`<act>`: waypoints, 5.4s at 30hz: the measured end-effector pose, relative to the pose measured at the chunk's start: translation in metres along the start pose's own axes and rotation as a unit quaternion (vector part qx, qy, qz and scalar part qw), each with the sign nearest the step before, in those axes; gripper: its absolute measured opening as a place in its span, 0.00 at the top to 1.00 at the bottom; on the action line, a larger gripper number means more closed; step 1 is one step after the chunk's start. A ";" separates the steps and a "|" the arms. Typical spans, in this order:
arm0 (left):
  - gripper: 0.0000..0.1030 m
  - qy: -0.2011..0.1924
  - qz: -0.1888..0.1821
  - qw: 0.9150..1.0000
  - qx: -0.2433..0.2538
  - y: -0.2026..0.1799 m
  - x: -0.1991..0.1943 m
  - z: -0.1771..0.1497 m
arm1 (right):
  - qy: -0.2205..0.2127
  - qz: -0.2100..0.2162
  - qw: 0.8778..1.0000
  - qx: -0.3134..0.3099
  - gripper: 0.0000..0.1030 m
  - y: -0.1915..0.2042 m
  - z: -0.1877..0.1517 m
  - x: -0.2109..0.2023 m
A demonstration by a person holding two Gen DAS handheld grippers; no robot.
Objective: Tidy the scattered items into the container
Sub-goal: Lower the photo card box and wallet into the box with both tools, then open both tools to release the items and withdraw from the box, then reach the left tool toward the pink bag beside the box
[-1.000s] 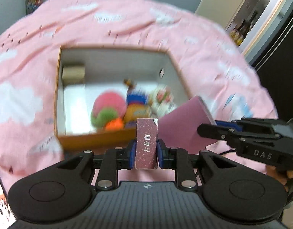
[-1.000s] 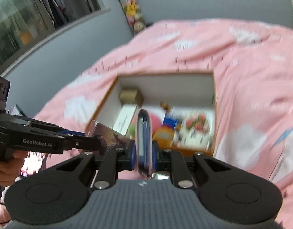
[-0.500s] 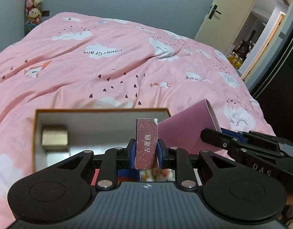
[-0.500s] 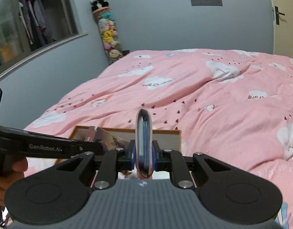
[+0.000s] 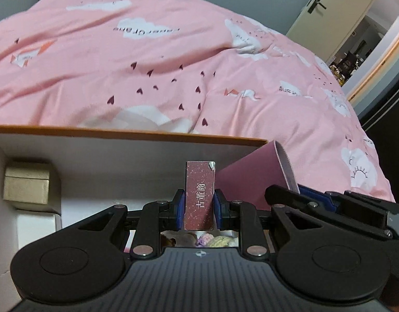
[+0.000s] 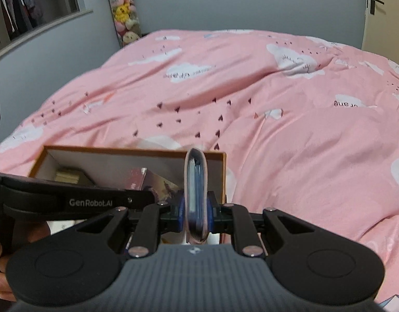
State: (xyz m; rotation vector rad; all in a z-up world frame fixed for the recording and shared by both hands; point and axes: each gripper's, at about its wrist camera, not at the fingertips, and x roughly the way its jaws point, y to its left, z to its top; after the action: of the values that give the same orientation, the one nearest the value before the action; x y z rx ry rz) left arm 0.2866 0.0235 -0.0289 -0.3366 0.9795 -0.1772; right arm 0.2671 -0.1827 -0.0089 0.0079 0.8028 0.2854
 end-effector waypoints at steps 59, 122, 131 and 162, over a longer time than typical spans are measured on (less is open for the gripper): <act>0.70 0.049 -0.104 0.986 -0.122 0.002 0.040 -0.011 | -0.026 -0.060 0.995 0.077 0.45 -0.033 -0.065 -0.046; 0.88 0.205 0.008 0.979 0.001 0.085 -0.103 -0.221 | 0.069 0.016 0.997 -0.003 0.33 0.034 -0.171 -0.140; 1.00 0.079 -0.017 0.996 0.023 0.049 -0.155 -0.198 | 0.092 0.016 0.989 -0.116 0.43 0.043 -0.163 -0.138; 0.97 0.000 0.074 0.996 0.047 0.039 -0.169 -0.198 | 0.111 -0.012 0.942 -0.316 0.73 0.071 -0.155 -0.138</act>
State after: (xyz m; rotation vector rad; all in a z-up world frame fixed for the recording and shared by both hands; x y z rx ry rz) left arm 0.0285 0.0710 -0.0121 -0.1769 0.9894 -0.0886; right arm 0.0484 -0.1658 -0.0110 -0.6483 0.9042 0.5181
